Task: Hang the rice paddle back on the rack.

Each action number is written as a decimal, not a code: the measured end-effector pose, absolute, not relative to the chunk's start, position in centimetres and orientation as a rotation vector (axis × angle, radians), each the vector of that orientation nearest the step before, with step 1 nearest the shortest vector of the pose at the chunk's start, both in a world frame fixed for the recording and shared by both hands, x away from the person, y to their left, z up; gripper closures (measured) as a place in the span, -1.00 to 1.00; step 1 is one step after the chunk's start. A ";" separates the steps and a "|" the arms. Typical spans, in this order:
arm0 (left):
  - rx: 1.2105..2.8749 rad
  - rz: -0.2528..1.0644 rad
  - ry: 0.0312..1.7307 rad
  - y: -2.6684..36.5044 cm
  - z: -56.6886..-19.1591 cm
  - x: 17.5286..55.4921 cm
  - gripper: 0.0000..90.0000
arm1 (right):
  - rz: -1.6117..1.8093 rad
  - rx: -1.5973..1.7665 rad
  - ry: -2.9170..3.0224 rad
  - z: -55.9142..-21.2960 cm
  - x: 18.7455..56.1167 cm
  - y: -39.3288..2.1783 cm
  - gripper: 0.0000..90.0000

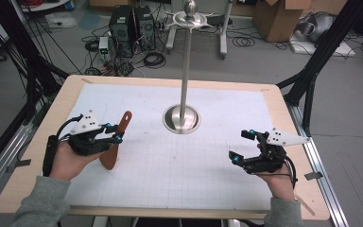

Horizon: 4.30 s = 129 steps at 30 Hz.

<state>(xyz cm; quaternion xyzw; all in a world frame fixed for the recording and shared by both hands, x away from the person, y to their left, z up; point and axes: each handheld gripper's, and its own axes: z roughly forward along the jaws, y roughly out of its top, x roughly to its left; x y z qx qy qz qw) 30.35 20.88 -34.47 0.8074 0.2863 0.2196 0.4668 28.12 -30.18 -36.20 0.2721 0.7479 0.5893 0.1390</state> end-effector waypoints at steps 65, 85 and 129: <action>1.938 0.424 0.594 16.9 -24.3 37.0 0.45 | 1.764 0.806 2.155 -36.4 29.3 -30.9 -0.89; 1.913 0.403 0.582 16.6 -21.2 39.0 0.45 | 1.769 0.818 2.142 -36.4 29.3 -31.6 -0.89; 1.873 0.389 0.524 14.2 -16.0 42.2 0.45 | 1.771 0.863 2.106 -36.5 29.0 -33.2 -0.89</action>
